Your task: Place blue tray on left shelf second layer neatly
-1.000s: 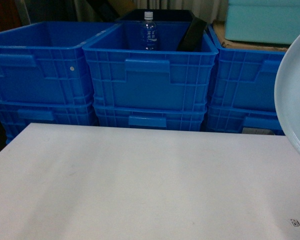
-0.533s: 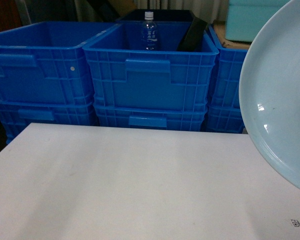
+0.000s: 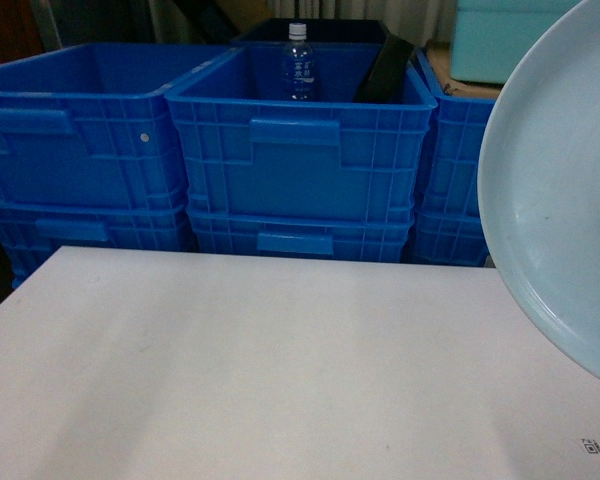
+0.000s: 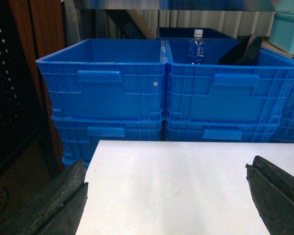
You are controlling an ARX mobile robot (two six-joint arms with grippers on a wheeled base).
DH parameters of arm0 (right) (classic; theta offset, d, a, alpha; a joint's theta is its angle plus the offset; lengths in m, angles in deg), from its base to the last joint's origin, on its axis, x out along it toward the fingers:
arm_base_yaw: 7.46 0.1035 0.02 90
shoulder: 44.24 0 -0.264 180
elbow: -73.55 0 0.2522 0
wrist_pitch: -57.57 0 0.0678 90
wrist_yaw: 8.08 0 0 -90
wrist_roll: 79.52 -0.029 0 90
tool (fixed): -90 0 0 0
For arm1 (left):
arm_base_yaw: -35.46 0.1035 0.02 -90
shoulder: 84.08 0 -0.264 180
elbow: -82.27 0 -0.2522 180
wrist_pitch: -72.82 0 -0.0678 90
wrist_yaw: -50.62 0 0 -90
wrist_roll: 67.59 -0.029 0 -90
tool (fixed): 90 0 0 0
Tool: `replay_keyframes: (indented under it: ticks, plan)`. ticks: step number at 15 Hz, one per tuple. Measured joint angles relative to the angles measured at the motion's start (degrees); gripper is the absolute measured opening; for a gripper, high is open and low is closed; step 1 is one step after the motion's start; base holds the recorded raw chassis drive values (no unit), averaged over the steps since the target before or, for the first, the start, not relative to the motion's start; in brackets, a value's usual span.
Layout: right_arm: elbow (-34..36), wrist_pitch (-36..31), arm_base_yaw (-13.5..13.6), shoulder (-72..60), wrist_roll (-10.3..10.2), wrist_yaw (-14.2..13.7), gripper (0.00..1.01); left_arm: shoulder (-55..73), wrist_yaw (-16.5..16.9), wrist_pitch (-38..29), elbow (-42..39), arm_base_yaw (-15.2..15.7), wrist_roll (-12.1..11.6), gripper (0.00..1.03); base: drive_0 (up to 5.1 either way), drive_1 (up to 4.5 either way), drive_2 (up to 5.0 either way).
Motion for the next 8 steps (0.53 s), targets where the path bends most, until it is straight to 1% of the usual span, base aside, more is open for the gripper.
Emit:
replay_keyframes:
  ticks: [4, 8]
  plan:
    - [0.0, -0.02, 0.04, 0.0, 0.0, 0.2, 0.02, 0.0, -0.09, 0.07, 0.0, 0.0, 0.0, 0.98, 4.5, -3.97, -1.0]
    - [0.02, -0.24, 0.04, 0.02, 0.02, 0.17, 0.02, 0.0, 0.0, 0.15, 0.0, 0.0, 0.0, 0.98, 4.8, -3.52, -1.2]
